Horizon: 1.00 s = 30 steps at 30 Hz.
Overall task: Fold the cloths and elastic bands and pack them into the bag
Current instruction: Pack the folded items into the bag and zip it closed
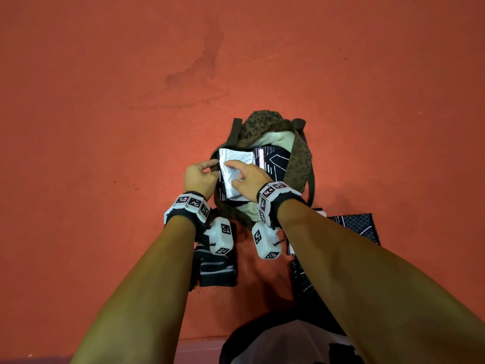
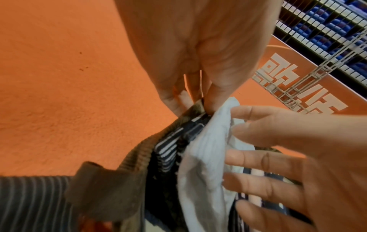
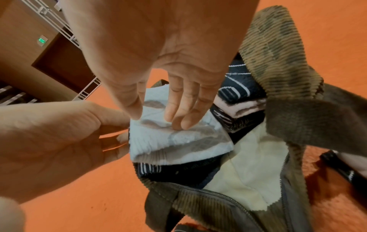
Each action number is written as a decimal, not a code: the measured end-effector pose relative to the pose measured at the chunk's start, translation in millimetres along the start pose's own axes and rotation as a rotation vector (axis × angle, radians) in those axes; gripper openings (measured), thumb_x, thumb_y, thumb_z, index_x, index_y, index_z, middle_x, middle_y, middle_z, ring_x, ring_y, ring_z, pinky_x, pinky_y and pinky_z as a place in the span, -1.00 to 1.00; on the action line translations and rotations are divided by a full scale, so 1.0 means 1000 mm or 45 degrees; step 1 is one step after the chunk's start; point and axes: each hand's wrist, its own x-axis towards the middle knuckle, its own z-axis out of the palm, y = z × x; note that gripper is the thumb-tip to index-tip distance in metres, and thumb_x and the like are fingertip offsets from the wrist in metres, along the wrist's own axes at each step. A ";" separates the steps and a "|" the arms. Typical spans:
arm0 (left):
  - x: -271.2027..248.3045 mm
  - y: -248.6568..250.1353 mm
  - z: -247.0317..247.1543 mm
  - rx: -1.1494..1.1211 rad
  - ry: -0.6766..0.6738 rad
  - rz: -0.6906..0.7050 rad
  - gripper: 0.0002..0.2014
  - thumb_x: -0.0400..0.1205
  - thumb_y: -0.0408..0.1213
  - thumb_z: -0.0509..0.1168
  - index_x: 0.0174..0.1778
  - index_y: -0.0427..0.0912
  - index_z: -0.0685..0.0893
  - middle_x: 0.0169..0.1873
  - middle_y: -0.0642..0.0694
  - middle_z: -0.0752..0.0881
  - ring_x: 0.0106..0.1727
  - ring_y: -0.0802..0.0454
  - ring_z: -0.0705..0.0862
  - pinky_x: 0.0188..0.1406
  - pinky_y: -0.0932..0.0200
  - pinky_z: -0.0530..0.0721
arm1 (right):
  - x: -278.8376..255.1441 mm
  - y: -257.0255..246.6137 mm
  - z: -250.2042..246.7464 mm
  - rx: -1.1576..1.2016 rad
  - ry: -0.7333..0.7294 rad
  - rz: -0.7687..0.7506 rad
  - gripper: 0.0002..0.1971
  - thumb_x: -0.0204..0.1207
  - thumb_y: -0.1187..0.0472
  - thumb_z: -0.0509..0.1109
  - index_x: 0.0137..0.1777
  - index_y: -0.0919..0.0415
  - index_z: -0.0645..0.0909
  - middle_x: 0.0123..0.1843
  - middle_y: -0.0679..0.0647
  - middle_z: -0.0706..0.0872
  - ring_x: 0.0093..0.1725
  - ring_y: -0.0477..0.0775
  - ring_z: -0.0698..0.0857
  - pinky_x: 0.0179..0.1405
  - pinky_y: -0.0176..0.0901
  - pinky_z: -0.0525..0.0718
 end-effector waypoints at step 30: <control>-0.008 -0.014 0.012 -0.280 -0.115 0.043 -0.63 0.54 -0.62 0.30 -0.01 -0.03 0.79 -0.27 -0.11 0.67 -0.34 -0.04 0.49 -0.33 0.16 0.50 | 0.003 0.026 0.001 0.185 0.168 0.363 -0.67 0.49 0.39 0.18 -0.04 0.00 0.70 0.08 0.06 0.74 -0.04 0.13 0.75 -0.01 -0.13 0.75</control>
